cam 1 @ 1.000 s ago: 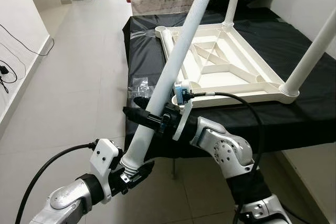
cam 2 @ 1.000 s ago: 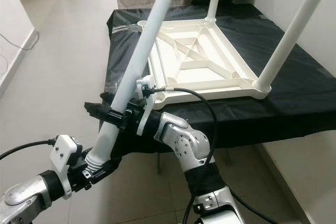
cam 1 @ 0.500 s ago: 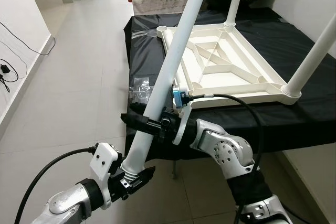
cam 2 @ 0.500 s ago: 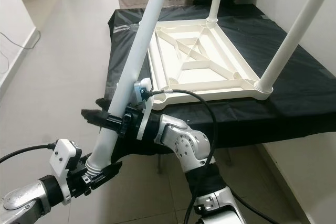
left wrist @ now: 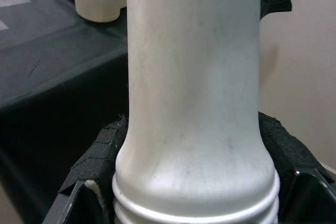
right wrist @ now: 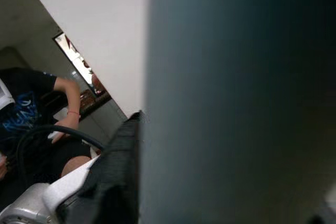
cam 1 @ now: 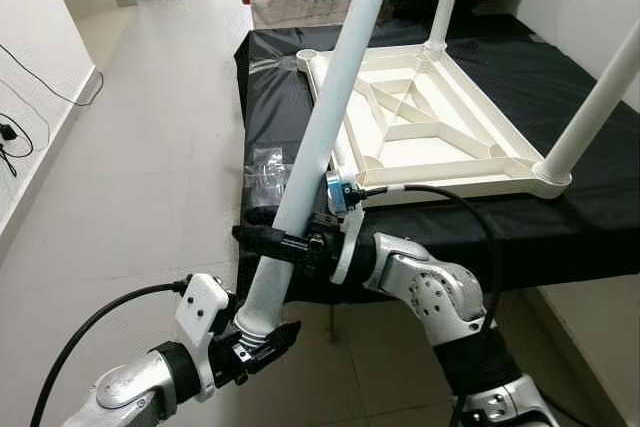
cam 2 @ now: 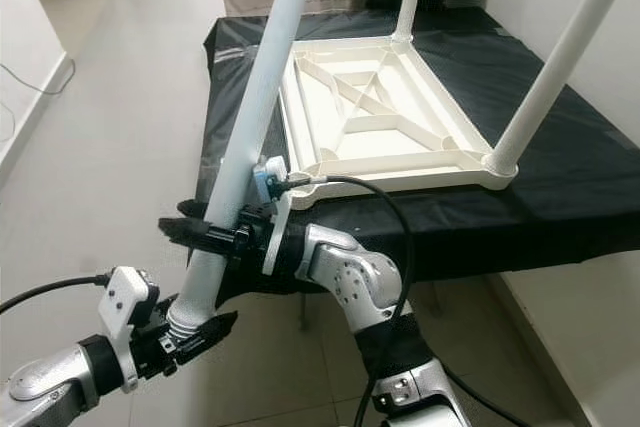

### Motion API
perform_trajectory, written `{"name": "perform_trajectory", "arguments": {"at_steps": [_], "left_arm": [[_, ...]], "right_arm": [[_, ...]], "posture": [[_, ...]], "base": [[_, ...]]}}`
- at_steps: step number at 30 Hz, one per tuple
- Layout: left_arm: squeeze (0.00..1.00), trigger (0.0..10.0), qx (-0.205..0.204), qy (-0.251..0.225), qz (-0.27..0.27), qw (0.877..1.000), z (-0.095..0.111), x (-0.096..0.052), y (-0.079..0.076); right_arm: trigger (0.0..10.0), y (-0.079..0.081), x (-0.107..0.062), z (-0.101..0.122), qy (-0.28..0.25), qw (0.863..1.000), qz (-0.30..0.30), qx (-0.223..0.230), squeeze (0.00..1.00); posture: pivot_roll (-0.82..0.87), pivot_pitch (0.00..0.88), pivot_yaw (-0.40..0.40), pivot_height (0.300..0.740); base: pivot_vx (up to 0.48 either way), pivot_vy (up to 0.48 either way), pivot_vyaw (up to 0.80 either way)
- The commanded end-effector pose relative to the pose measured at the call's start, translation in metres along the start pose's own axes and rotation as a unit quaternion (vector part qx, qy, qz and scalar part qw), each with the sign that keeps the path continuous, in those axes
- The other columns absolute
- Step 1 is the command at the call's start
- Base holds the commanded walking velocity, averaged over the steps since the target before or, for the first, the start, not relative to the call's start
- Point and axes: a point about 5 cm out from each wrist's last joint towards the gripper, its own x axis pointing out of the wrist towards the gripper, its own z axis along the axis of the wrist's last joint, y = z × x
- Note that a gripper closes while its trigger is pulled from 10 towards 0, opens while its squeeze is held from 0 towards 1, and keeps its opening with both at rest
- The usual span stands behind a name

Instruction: Building children table

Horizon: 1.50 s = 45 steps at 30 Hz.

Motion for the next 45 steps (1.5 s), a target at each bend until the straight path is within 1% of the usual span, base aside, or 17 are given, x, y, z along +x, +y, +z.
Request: {"name": "perform_trajectory", "arguments": {"at_steps": [1,10,13,15,16,21,24,25,32,34,36,37,39,40,43,44,45], "left_arm": [[0.0,10.0,-0.003,0.009,-0.006,1.0,-0.003,0.0,-0.002],[0.0,10.0,-0.009,0.02,-0.006,1.0,-0.008,0.0,-0.004],[0.0,10.0,-0.02,0.044,0.002,0.999,-0.014,-0.001,-0.002],[0.0,10.0,-0.023,0.047,0.0,0.999,-0.014,-0.001,-0.002],[1.0,10.0,-0.021,0.049,-0.003,0.999,-0.015,-0.002,-0.002],[1.0,10.0,-0.019,0.059,-0.01,0.998,-0.02,-0.006,-0.004],[1.0,10.0,-0.023,0.071,0.014,0.997,-0.028,-0.011,0.003],[0.0,10.0,-0.021,0.077,0.024,0.997,-0.03,-0.013,0.004],[0.0,10.0,-0.037,0.062,0.063,0.995,-0.033,-0.017,0.005],[0.0,10.0,-0.036,0.041,0.094,0.994,-0.031,-0.016,0.003],[0.0,10.0,-0.022,0.015,0.136,0.99,-0.028,-0.014,0.002],[0.0,10.0,-0.022,0.015,0.136,0.99,-0.028,-0.014,0.002],[0.0,10.0,-0.018,-0.01,0.166,0.986,-0.023,-0.011,0.001],[0.0,10.0,-0.018,-0.01,0.166,0.986,-0.023,-0.011,0.001],[0.0,10.0,-0.007,-0.047,0.217,0.975,-0.015,-0.006,0.001],[0.0,10.0,-0.005,-0.057,0.235,0.97,-0.012,-0.004,0.001],[0.0,10.0,-0.005,-0.057,0.235,0.97,-0.012,-0.004,0.001]], "right_arm": [[0.0,0.007,0.006,-0.003,0.008,1.0,0.025,0.0,0.0],[0.0,0.006,0.006,-0.002,0.002,1.0,0.02,0.001,0.0],[0.0,0.006,0.006,-0.002,0.002,1.0,0.023,0.001,0.0],[0.0,0.006,0.006,-0.002,0.002,1.0,0.023,0.001,0.0],[0.0,0.006,0.006,-0.001,0.002,1.0,0.023,0.001,0.0],[0.0,0.005,0.006,0.002,-0.004,1.0,0.021,0.0,0.0],[0.0,0.003,0.005,0.004,-0.009,1.0,0.017,-0.002,0.0],[0.0,0.002,0.005,0.006,-0.012,1.0,0.013,-0.004,0.0],[0.0,-0.006,0.0,0.017,-0.036,0.999,-0.017,-0.014,0.0],[0.0,-0.016,-0.005,0.03,-0.069,0.995,-0.065,-0.036,0.0],[0.0,-0.028,-0.012,0.047,-0.109,0.984,-0.126,-0.054,0.0],[0.0,-0.028,-0.012,0.047,-0.109,0.984,-0.126,-0.054,0.0],[0.0,-0.037,-0.018,0.058,-0.137,0.973,-0.174,-0.07,0.0],[0.0,-0.037,-0.018,0.058,-0.137,0.973,-0.174,-0.07,0.0],[0.0,-0.046,-0.027,0.07,-0.162,0.945,-0.256,-0.123,0.0],[0.0,-0.048,-0.03,0.075,-0.17,0.932,-0.287,-0.143,0.0],[0.0,-0.048,-0.03,0.075,-0.17,0.932,-0.287,-0.143,0.0]], "posture": [[0.08,0.099,0.014,0.74],[0.07,0.091,0.018,0.74],[0.07,0.091,0.018,0.74],[0.07,0.086,0.015,0.74],[0.07,0.086,0.015,0.74],[0.07,0.085,0.014,0.74],[0.07,0.086,0.015,0.74],[0.07,0.087,0.014,0.74],[0.07,0.087,0.014,0.74],[0.08,0.086,0.012,0.74],[0.08,0.087,0.011,0.74],[0.08,0.087,0.011,0.74],[0.08,0.087,0.011,0.74],[0.08,0.087,0.011,0.74],[0.08,0.089,0.006,0.74],[0.08,0.089,0.006,0.74],[0.08,0.089,0.006,0.74]], "base": [[0.0,0.0,0.0],[0.0,0.0,0.0],[0.0,0.0,0.0],[0.0,0.0,0.0],[0.0,0.0,0.0],[0.0,0.0,0.0],[0.0,0.0,0.0],[0.0,0.0,0.0],[0.0,0.0,0.0],[0.0,0.0,0.0],[0.0,0.0,0.0],[0.0,0.0,0.0],[0.0,0.0,0.0],[0.0,0.0,0.0],[0.0,0.0,0.0],[0.0,0.0,0.0],[0.0,0.0,0.0]]}}
